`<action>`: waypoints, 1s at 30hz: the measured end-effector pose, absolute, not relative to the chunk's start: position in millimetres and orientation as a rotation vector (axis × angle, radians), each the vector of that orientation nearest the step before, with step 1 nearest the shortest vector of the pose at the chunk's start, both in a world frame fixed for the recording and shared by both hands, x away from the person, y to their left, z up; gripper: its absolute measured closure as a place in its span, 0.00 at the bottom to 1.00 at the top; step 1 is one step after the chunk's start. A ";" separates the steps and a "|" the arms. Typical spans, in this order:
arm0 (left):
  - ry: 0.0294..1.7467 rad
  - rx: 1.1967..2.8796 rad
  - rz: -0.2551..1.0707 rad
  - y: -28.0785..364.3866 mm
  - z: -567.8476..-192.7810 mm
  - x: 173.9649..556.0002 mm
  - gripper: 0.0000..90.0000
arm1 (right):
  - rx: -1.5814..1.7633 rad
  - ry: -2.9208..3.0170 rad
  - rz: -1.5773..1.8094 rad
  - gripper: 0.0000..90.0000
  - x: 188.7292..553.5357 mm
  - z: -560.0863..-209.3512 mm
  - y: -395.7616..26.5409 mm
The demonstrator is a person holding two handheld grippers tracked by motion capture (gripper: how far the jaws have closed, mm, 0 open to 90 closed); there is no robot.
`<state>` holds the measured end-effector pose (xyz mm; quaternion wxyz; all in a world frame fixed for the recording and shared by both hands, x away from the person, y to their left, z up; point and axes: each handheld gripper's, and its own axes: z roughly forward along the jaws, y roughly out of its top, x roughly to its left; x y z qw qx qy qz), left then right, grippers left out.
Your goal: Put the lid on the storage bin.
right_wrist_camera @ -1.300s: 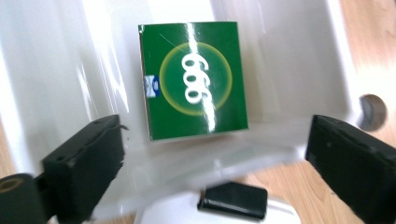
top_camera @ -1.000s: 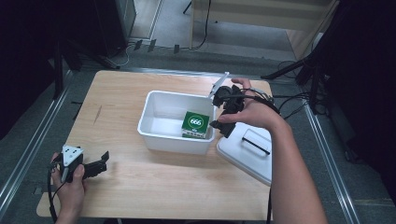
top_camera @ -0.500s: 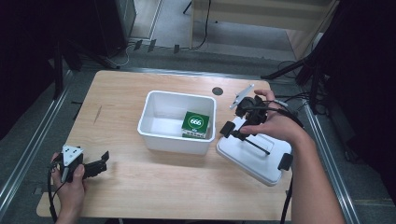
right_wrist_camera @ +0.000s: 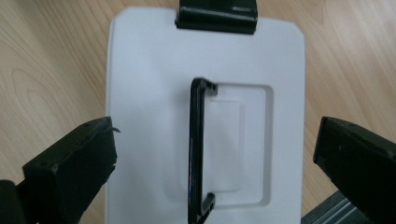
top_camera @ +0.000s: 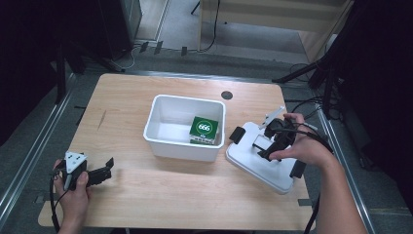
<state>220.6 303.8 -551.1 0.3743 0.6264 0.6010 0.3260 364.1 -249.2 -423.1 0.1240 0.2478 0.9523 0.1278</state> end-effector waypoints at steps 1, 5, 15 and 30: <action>1.539 1.604 0.835 303.8 -551.1 220.6 0.00 | 0.727 2.777 0.372 0.06 363.0 -424.9 -252.1; 1.538 1.604 0.835 303.9 -551.0 220.5 0.00 | 0.715 2.787 0.377 0.18 358.7 -431.7 -259.3; 1.535 1.603 0.834 303.8 -551.1 219.9 0.00 | 0.690 2.821 0.296 0.53 357.4 -455.3 -260.1; 1.534 1.605 0.833 303.8 -551.2 220.0 0.00 | 0.631 2.798 0.314 0.94 366.1 -456.3 -263.2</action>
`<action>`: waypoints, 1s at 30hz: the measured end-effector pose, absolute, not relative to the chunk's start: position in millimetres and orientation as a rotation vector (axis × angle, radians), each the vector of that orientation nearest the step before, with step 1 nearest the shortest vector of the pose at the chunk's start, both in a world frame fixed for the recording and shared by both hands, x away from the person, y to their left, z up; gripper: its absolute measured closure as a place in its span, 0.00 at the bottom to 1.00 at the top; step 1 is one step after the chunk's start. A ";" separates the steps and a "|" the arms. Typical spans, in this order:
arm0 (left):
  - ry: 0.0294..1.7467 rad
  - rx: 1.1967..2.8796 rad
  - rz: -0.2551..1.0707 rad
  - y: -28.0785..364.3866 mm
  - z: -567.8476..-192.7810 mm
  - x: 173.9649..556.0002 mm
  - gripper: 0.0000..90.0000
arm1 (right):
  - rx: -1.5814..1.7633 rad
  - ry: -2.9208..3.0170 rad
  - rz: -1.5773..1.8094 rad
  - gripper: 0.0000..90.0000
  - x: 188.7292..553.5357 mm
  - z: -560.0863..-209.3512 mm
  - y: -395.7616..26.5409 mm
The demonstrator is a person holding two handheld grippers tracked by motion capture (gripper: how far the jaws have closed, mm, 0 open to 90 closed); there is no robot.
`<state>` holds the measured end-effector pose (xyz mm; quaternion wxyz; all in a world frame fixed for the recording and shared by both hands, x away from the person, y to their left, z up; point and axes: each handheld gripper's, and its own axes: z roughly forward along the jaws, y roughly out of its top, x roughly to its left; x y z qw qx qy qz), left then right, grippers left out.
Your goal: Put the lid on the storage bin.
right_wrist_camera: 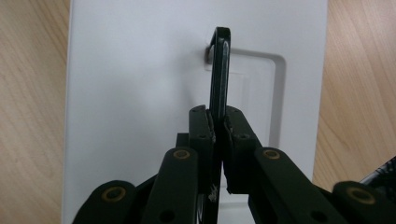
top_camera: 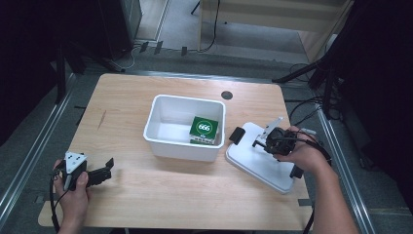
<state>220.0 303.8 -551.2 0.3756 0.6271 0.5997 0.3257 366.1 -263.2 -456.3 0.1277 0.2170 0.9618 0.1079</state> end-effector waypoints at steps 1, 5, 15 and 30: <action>1.534 1.605 0.834 303.9 -551.1 220.0 0.00 | 0.624 2.807 0.319 0.95 366.1 -455.7 -264.3; 1.535 1.606 0.833 303.8 -551.2 220.1 0.00 | 0.603 2.811 0.290 0.95 364.0 -451.5 -267.4; 1.538 1.609 0.836 303.3 -551.0 219.8 0.00 | 0.571 2.781 0.333 0.95 359.6 -415.9 -274.1; 1.541 1.598 0.828 304.7 -551.0 219.8 0.00 | 0.502 2.744 0.349 0.95 360.6 -342.6 -266.9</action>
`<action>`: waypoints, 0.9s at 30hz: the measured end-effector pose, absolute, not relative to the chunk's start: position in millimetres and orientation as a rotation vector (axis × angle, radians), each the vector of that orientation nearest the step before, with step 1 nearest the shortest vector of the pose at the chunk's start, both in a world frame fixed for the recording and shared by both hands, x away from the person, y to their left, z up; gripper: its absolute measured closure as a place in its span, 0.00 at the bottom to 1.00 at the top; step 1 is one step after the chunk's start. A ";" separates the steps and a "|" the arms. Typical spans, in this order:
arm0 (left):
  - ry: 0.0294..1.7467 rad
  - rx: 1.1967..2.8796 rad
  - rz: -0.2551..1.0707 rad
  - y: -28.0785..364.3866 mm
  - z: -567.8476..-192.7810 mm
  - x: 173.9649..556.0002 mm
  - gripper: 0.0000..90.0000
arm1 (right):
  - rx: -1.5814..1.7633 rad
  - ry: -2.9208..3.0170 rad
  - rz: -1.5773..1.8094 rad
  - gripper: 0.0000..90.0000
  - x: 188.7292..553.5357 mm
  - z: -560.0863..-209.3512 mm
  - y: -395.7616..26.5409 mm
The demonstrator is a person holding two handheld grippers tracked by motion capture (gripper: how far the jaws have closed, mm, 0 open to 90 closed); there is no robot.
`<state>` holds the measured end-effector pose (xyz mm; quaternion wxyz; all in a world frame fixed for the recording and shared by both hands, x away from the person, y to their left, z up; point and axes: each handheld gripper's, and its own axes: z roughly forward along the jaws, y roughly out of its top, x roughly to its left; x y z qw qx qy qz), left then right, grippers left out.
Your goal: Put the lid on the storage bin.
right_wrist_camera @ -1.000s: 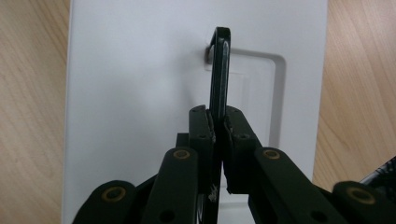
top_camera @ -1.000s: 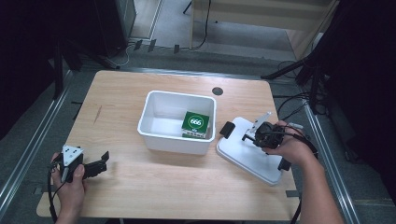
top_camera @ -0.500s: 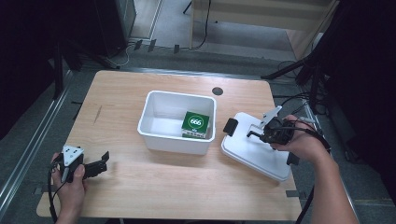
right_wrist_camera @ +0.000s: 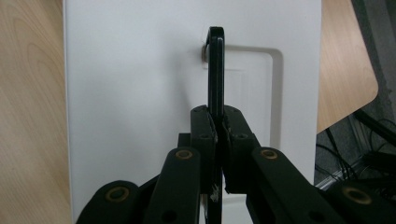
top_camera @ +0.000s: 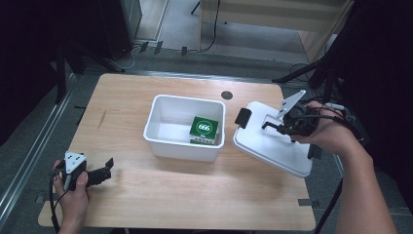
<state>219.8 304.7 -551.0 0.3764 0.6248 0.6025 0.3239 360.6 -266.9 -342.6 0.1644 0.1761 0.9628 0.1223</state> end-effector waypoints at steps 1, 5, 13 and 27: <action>1.540 1.598 0.828 304.9 -551.0 219.9 0.00 | 0.503 2.743 0.359 0.95 360.3 -339.9 -265.6; 1.541 1.598 0.828 304.7 -551.0 219.8 0.00 | 0.477 2.743 0.401 0.95 359.6 -327.8 -255.3; 1.541 1.599 0.827 304.7 -550.9 219.8 0.00 | 0.388 2.749 0.413 0.95 360.0 -317.1 -227.2; 1.538 1.594 0.824 305.4 -550.9 219.9 0.00 | 0.268 2.783 0.449 0.95 372.6 -319.3 -170.7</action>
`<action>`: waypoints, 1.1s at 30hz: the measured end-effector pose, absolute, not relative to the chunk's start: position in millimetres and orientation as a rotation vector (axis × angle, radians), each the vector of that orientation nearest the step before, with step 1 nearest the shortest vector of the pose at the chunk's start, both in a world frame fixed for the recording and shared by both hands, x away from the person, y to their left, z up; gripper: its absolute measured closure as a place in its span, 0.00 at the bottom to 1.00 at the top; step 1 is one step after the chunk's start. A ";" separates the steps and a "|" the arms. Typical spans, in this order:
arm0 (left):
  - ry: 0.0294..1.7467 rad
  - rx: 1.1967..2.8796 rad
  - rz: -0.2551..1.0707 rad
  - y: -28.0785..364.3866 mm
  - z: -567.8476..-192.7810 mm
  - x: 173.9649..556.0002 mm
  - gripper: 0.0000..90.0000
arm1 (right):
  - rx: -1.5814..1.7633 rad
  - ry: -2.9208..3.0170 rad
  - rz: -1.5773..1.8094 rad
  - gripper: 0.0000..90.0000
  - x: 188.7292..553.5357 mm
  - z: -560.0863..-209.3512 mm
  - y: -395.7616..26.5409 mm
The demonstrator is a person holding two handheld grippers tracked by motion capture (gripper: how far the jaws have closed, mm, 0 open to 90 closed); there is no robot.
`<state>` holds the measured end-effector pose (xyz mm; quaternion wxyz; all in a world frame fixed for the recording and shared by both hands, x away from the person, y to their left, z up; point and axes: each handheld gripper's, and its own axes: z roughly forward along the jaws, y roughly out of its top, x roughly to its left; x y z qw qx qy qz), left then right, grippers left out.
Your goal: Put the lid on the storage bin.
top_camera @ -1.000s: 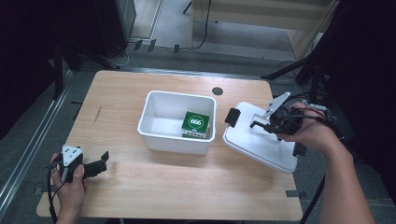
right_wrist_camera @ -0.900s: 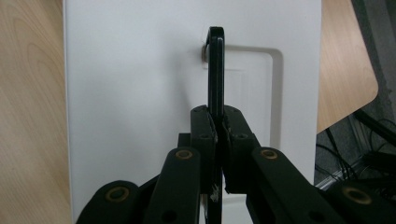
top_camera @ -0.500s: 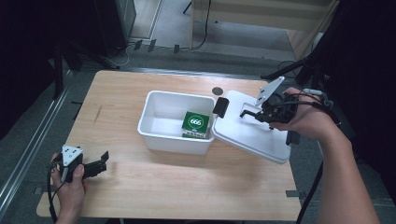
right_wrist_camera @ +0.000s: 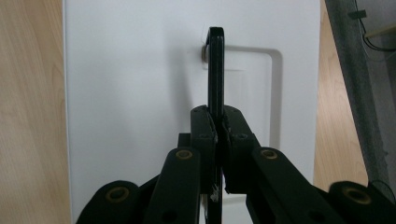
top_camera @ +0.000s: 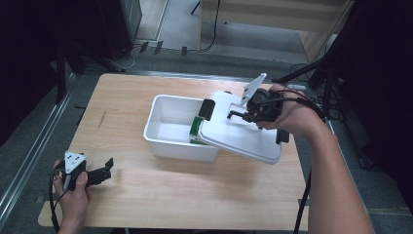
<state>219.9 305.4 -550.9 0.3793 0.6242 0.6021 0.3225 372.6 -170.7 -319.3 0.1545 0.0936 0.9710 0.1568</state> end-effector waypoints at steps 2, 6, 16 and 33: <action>1.538 1.594 0.826 305.6 -550.9 219.9 0.00 | 0.257 2.789 0.457 0.95 374.8 -320.3 -162.9; 1.537 1.589 0.824 305.8 -550.9 219.8 0.00 | 0.242 2.800 0.468 0.95 378.4 -322.5 -150.3; 1.540 1.578 0.819 307.1 -550.8 219.8 0.00 | 0.163 2.818 0.465 0.95 385.5 -322.8 -113.4; 1.534 1.581 0.827 306.7 -550.6 218.8 0.00 | 0.062 2.838 0.463 0.95 391.9 -320.9 -63.4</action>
